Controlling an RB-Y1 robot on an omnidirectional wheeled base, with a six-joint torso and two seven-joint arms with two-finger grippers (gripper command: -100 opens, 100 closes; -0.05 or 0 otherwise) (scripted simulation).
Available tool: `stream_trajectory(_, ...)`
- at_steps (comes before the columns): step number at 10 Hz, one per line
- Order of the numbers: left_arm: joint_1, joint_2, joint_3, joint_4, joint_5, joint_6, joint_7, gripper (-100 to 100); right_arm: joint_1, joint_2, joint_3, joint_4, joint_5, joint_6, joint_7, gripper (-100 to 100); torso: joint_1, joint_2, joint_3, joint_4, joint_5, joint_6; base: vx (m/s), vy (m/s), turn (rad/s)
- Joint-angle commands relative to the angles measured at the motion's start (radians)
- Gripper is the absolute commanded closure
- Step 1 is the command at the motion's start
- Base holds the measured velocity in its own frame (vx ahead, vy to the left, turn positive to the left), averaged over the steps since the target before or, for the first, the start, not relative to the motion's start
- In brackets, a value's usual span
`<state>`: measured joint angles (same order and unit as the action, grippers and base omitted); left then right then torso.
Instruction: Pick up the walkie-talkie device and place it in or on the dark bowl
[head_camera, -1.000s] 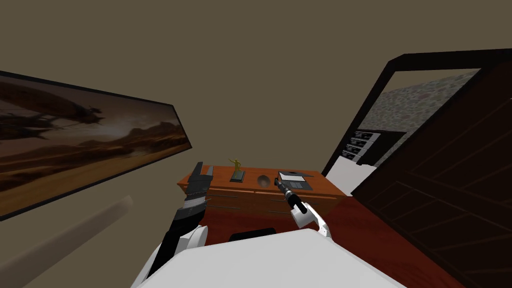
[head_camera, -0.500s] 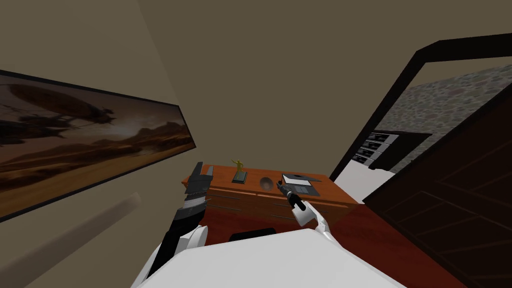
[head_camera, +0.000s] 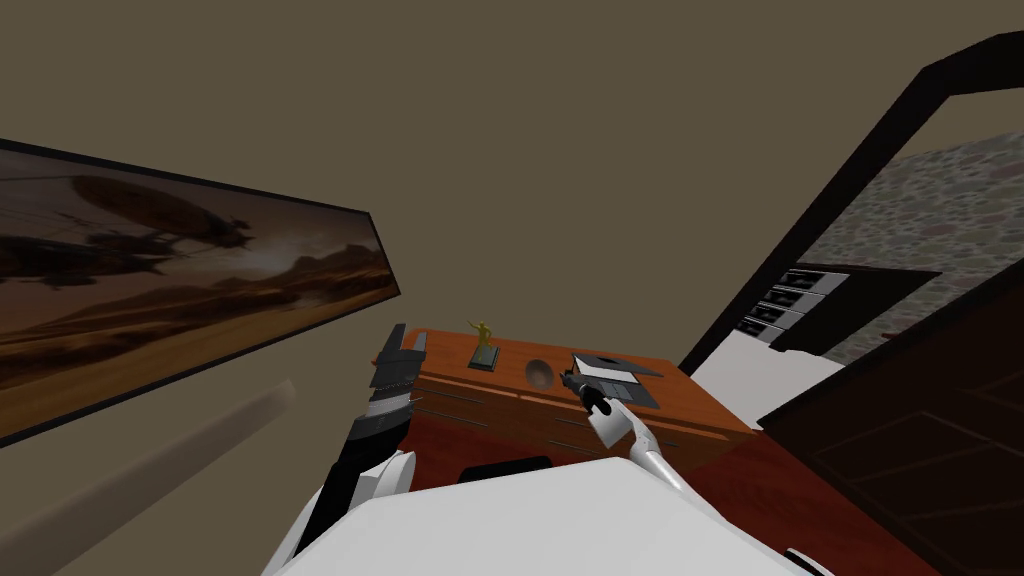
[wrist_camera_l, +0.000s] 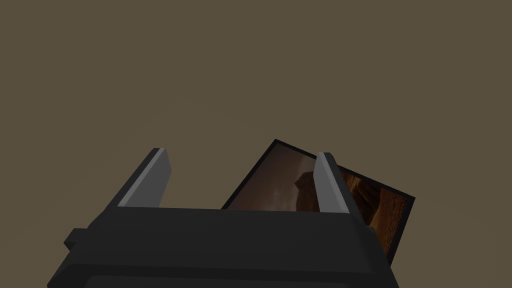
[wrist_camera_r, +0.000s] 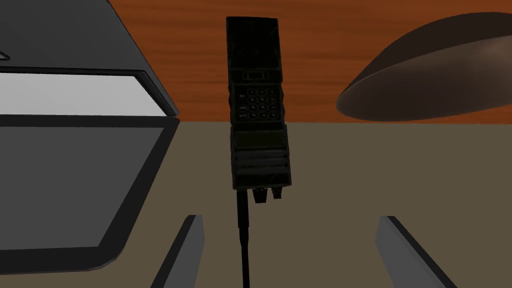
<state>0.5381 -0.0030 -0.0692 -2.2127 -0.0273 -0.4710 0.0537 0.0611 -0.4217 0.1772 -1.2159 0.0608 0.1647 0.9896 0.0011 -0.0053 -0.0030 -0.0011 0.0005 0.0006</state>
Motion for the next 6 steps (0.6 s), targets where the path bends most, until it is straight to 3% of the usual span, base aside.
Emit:
stream_trajectory(1, 0.0, 0.0, 0.0, 0.0, 0.0, 0.0, 0.0, 0, -0.009, -0.017, 0.005, 0.031, 0.006, 0.017, 0.034, -100, 0.0, 0.0, 0.0, 0.0, 0.0, 0.0, 0.062, 0.009, 0.086)
stream_trajectory(3, 0.0, 0.0, 0.0, 0.0, 0.0, 0.0, 0.0, 0, -0.028, -0.042, 0.013, 0.068, 0.011, 0.04, 0.072, -100, 0.0, 0.002, 0.001, 0.0, 0.0, 0.0, 0.049, 0.016, 0.075)
stream_trajectory(4, 0.0, 0.0, 0.0, 0.0, 0.0, 0.0, 0.0, 0, -0.021, -0.037, 0.012, 0.052, 0.006, 0.032, 0.056, -100, 0.0, 0.002, 0.001, 0.0, 0.0, 0.0, 0.024, 0.005, 0.019)
stream_trajectory(5, 0.0, 0.0, 0.0, 0.0, 0.0, 0.0, 0.0, 0, -0.022, -0.039, 0.012, 0.054, 0.006, 0.035, 0.06, 0, 0.0, 0.003, 0.002, 0.001, 0.0, 0.0, 0.0, 0.0, 0.0)
stream_trajectory(6, 0.0, 0.0, 0.0, 0.0, 0.0, 0.0, 0.0, 0, -0.052, -0.051, 0.009, 0.103, 0.054, -0.015, 0.011, -100, 0.0, 0.005, 0.003, 0.001, 0.0, 0.0, 0.028, 0.046, -0.037)
